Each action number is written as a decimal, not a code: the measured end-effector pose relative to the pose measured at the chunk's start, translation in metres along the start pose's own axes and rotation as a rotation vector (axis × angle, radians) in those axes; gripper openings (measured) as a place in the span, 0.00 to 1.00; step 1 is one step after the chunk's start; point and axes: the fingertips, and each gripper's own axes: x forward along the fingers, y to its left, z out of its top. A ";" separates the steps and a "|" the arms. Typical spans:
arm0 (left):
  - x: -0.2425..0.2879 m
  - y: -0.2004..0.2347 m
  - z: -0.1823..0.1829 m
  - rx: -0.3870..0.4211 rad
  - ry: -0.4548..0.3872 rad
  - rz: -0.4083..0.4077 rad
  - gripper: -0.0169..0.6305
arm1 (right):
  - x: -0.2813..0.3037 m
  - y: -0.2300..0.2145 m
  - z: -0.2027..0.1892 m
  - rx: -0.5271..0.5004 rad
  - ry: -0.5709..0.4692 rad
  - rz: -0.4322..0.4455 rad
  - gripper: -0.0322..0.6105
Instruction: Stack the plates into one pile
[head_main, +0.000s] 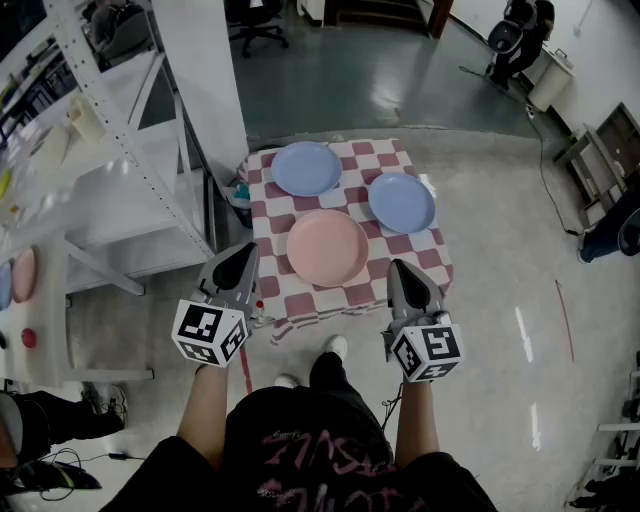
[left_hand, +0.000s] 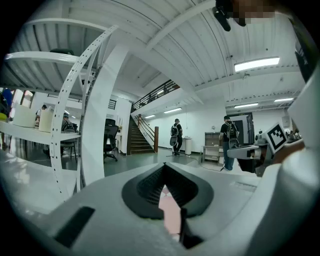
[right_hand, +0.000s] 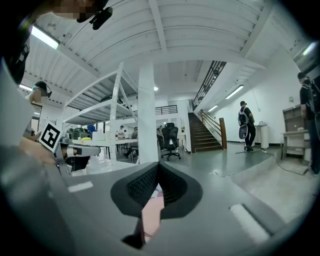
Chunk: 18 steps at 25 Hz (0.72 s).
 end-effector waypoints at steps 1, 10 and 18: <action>-0.001 -0.001 -0.001 0.000 0.002 -0.001 0.02 | -0.001 0.001 0.000 0.003 0.000 0.000 0.07; -0.007 -0.004 -0.009 -0.023 0.011 -0.005 0.02 | -0.013 0.002 -0.004 0.027 -0.002 -0.009 0.07; -0.004 -0.004 -0.017 -0.032 0.023 -0.008 0.02 | -0.013 -0.005 -0.013 0.077 -0.008 -0.023 0.07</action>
